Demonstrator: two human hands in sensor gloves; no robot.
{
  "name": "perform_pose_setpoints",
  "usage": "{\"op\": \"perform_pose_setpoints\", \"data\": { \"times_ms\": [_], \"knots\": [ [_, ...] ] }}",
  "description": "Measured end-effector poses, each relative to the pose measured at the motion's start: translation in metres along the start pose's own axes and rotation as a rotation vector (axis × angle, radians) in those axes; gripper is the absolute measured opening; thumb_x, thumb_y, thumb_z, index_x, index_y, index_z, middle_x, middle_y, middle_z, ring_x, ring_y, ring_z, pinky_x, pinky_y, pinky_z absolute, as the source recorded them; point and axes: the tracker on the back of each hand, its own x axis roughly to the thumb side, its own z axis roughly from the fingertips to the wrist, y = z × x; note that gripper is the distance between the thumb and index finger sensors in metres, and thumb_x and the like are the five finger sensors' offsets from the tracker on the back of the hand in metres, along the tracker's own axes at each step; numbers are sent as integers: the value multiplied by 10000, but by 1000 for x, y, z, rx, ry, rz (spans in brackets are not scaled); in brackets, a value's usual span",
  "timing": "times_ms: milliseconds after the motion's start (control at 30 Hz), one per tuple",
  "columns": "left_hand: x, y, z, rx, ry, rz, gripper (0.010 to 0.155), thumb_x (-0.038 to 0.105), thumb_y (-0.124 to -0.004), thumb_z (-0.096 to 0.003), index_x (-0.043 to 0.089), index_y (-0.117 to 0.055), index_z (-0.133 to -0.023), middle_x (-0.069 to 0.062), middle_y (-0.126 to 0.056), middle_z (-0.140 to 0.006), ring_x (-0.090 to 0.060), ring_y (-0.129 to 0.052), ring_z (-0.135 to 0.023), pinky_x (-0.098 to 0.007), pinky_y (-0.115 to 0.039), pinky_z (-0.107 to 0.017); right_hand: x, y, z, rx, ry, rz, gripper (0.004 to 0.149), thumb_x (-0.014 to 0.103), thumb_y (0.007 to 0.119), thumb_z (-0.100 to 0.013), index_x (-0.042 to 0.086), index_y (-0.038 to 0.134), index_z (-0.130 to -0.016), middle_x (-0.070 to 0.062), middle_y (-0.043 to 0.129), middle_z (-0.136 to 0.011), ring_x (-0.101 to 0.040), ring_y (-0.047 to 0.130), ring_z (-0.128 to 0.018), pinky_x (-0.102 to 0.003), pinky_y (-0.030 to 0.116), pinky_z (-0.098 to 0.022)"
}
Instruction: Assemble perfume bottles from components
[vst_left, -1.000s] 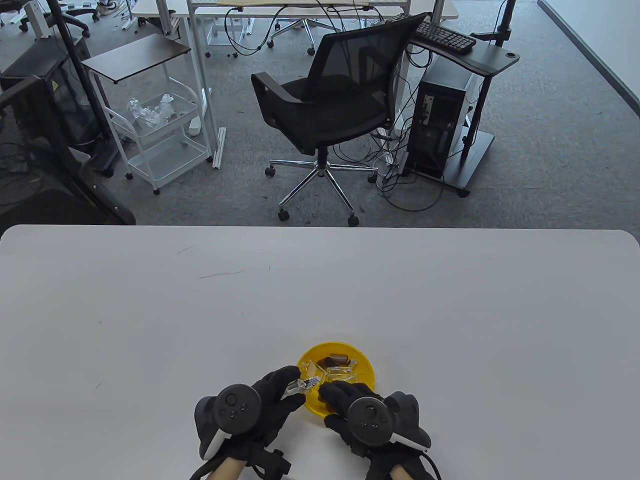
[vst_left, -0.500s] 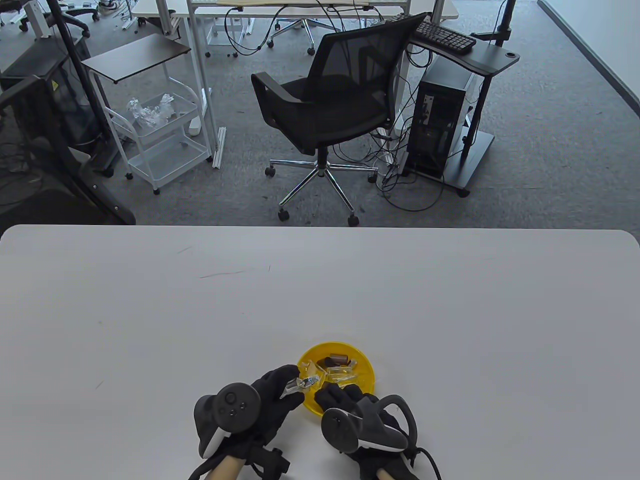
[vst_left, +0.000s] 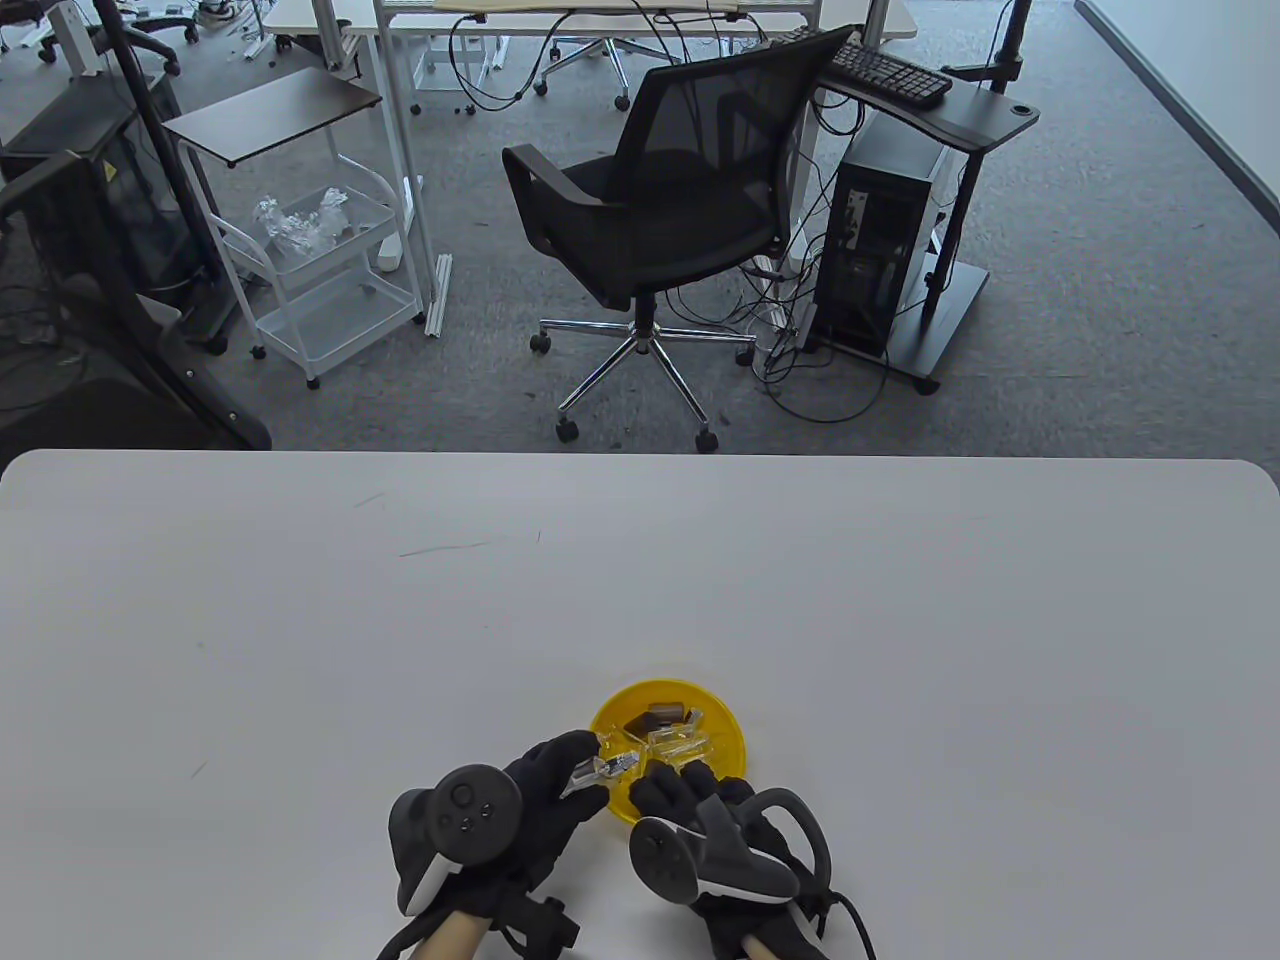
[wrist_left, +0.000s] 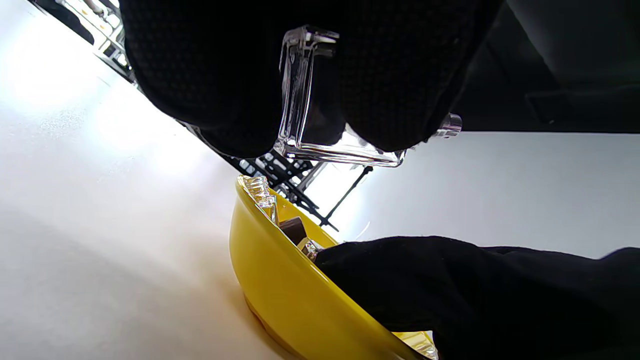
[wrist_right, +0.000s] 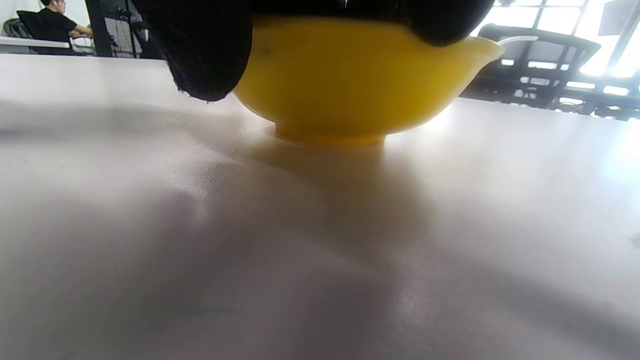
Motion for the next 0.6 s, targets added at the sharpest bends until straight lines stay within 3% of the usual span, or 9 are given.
{"op": "perform_pose_setpoints", "data": {
  "times_ms": [367,600],
  "knots": [
    [0,-1,0,-16,1,-6,551,384,-887,-448,277,-750,-971,-23,-901,-898,-291,-957,-658,-333,-871,-459,0,-3,-5,25,-22,14,551,351,731,-601,194,561,-1101,-66,674,-1116,-437,687,-972,-599,592,-617],
    [-1,-2,0,-23,7,-6,550,384,-886,-449,278,-750,-971,-22,-900,-900,-297,-956,-660,-333,-871,-459,-9,-7,-10,50,-20,-89,549,404,732,-597,207,600,-1091,-55,696,-1109,-460,703,-945,-599,591,-603]
  ]
}}
